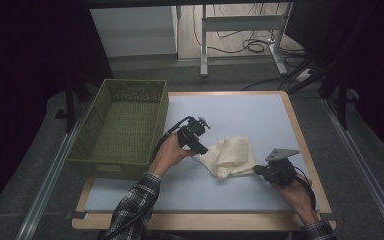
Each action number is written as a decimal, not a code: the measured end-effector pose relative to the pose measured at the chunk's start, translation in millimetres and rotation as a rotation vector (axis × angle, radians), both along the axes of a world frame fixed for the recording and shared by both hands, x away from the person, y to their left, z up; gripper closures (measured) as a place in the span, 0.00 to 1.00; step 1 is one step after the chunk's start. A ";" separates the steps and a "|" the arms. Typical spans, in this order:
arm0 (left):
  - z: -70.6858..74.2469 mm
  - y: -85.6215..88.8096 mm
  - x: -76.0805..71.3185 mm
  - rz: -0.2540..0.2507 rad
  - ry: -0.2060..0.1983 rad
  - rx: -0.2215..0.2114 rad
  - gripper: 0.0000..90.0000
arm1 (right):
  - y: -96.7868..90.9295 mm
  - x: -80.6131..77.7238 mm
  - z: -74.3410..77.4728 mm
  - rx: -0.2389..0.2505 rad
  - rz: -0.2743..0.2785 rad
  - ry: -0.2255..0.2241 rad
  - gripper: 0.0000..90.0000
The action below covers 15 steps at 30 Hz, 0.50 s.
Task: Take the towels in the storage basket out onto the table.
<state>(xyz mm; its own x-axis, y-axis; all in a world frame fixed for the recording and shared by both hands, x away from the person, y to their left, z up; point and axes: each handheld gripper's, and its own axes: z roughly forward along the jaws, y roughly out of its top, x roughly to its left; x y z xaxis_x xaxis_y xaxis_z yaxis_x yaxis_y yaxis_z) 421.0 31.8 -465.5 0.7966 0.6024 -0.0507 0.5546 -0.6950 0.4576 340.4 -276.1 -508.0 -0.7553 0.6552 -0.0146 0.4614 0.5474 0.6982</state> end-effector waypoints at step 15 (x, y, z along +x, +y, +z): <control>-0.8 -47.5 -18.0 -0.153 0.007 -0.093 0.37 | 25.8 -8.0 2.0 0.027 0.099 0.017 0.74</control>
<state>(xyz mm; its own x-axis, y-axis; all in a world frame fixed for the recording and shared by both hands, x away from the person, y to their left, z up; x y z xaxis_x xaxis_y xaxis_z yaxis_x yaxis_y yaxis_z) 403.1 -15.7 -466.2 0.8780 0.4667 -0.1066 0.4492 -0.7262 0.5205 332.4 -250.2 -506.0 -0.8161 0.5778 0.0153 0.4181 0.5719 0.7058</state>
